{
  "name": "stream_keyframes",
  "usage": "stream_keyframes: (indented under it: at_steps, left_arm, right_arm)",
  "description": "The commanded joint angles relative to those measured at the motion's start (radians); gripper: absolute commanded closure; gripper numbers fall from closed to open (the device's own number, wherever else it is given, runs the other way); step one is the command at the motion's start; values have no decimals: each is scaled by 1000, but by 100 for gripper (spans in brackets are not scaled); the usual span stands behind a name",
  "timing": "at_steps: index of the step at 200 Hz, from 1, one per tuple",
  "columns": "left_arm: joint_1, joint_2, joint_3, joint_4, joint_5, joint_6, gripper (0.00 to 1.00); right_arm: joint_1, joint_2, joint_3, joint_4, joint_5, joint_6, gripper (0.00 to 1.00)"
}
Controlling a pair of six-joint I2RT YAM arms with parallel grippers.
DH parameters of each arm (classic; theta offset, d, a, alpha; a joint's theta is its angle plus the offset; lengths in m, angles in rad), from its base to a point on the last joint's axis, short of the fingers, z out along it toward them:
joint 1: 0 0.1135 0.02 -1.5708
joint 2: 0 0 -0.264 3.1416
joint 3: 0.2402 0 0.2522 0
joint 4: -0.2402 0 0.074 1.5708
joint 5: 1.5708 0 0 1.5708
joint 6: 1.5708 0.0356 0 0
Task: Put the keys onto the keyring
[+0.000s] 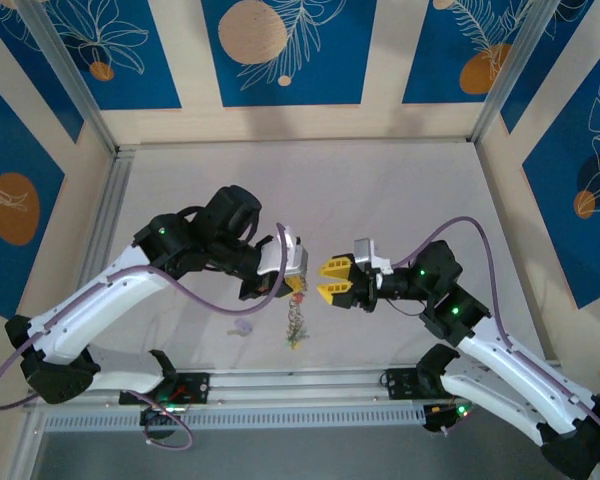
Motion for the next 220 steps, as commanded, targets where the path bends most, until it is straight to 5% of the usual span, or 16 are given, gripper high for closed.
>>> stream_keyframes:
  at_steps: [1, 113, 128, 150, 220]
  left_arm:
    - [-17, 3, 46, -9, -15, 30, 100]
    - [-40, 39, 78, -23, -47, 32, 100]
    - [-41, 41, 79, -24, -42, 28, 100]
    - [-45, 37, 74, -22, -43, 22, 100]
    - [-46, -28, -4, 61, -42, -42, 96]
  right_arm:
    - [10, 38, 23, 19, -48, 8, 67]
    - [44, 122, 55, 2, -54, -29, 68]
    - [44, 128, 54, 5, -44, -30, 75]
    - [45, 132, 57, 4, -38, -34, 100]
    - [43, 80, 39, 19, -9, -45, 100]
